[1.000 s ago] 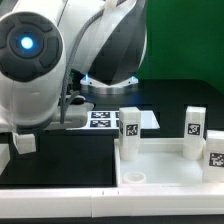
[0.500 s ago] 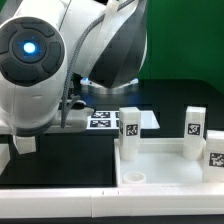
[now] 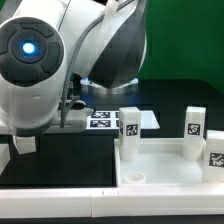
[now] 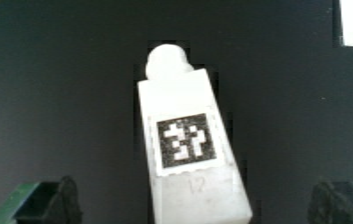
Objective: Assemble square table
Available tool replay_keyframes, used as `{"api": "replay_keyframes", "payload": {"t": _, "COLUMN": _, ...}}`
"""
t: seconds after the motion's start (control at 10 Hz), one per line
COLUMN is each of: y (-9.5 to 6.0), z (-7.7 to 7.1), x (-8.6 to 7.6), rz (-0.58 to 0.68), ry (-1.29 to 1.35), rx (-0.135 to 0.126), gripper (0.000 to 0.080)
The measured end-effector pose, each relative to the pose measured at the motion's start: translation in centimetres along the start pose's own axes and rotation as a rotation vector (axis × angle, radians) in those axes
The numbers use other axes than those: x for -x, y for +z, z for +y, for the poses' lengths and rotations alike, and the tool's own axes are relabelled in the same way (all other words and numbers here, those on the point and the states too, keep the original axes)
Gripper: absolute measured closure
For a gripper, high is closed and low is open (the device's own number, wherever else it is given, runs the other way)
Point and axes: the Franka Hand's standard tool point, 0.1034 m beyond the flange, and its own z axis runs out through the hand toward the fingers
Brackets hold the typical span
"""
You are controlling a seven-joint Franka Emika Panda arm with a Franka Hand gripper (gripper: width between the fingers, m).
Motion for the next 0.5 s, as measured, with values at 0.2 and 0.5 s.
{"api": "replay_keyframes", "payload": {"t": 0.2, "y": 2.6, "z": -1.3, "x": 0.2, "rz": -0.021, "ry": 0.008, "rx": 0.000, "gripper": 0.0150}}
{"api": "replay_keyframes", "payload": {"t": 0.5, "y": 3.4, "z": -0.3, "x": 0.5, "rz": -0.025, "ry": 0.017, "rx": -0.017, "gripper": 0.0150}}
